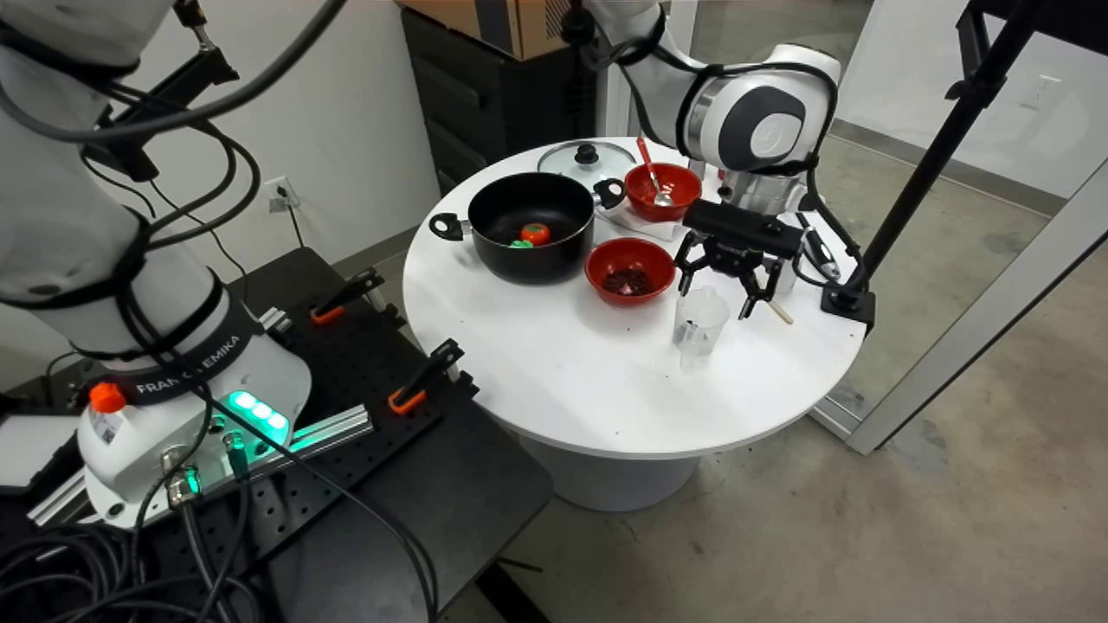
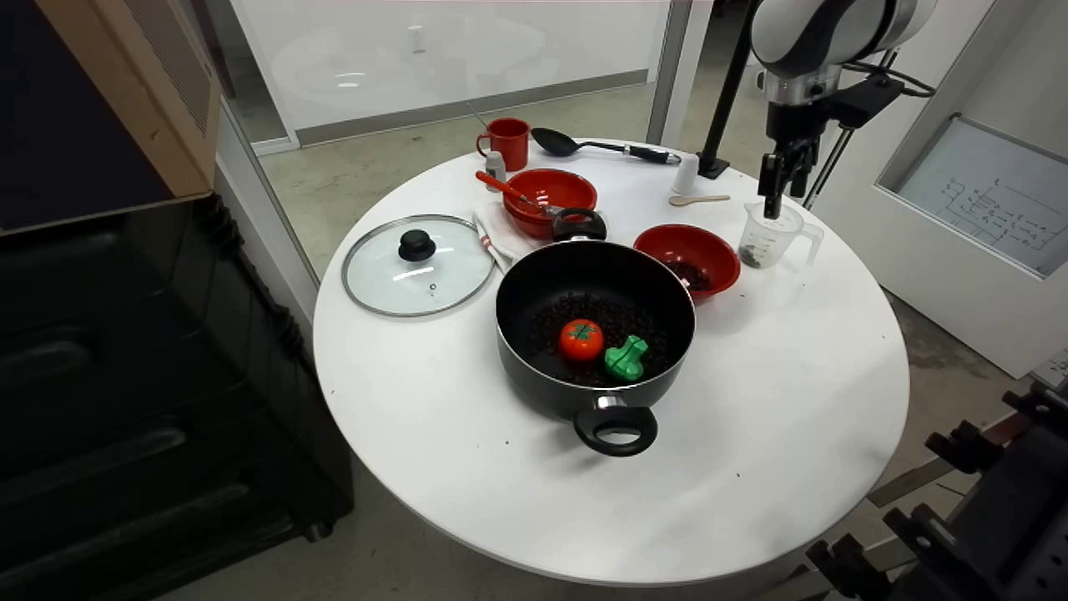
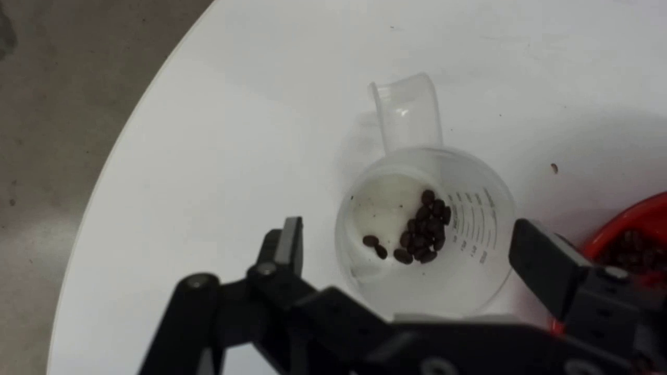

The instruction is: Pour the contents of the clear jar into the pot

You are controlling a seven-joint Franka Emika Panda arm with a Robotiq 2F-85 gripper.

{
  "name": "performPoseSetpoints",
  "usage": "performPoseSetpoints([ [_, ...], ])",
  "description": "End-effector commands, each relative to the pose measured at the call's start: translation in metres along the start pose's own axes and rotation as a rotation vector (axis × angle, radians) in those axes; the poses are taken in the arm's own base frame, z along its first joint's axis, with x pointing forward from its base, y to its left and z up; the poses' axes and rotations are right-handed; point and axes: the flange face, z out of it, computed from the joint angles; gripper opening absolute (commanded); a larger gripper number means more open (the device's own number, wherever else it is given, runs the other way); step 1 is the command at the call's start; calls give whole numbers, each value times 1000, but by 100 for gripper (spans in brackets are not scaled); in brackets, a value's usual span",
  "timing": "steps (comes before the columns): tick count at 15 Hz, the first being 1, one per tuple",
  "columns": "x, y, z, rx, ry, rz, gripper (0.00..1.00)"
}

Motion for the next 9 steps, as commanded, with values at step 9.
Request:
performPoseSetpoints([
  [9,-57,-18,-24,45,54,-168,100],
])
